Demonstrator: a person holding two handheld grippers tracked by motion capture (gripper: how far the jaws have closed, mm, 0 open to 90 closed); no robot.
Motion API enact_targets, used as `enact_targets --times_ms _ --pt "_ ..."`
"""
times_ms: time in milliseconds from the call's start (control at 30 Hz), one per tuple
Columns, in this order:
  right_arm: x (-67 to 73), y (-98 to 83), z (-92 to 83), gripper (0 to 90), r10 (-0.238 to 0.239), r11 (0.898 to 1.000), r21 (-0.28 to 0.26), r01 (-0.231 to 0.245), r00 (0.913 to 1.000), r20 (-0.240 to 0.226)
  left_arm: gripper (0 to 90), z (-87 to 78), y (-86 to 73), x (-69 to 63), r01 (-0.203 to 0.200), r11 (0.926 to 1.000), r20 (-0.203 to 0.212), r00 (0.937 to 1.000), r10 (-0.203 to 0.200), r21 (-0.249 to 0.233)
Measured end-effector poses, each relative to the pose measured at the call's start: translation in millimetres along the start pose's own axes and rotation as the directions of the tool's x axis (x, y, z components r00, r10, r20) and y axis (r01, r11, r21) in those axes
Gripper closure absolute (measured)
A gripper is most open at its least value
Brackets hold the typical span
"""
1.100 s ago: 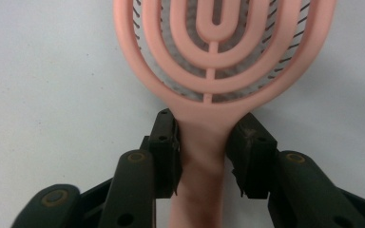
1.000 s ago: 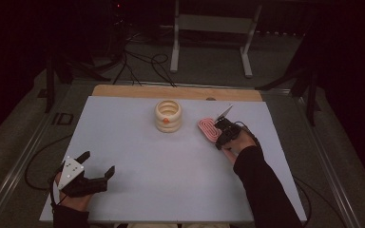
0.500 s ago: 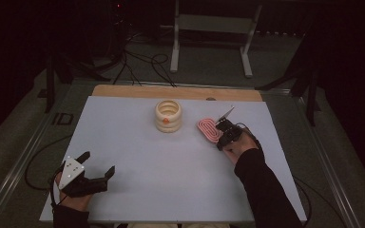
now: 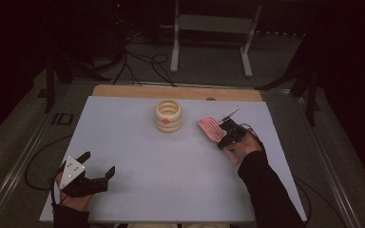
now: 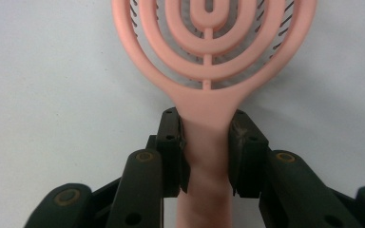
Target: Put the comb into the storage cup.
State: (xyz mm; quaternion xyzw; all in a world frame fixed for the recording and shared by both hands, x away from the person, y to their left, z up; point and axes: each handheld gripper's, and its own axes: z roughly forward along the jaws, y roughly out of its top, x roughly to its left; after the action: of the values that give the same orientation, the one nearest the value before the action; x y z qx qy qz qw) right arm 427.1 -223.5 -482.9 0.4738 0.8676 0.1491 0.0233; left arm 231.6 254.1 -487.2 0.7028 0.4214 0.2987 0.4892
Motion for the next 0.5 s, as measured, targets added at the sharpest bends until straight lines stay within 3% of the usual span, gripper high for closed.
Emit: enact_targets --times_ms 500 --pt "9.1 -6.2 -18.1 69.7 -0.037 0.993 -0.117 0.033 0.9990 -0.027 0.1 1.6 -0.4 -0.7 0.001 1.0000 0.001 1.0000 -0.001 0.009"
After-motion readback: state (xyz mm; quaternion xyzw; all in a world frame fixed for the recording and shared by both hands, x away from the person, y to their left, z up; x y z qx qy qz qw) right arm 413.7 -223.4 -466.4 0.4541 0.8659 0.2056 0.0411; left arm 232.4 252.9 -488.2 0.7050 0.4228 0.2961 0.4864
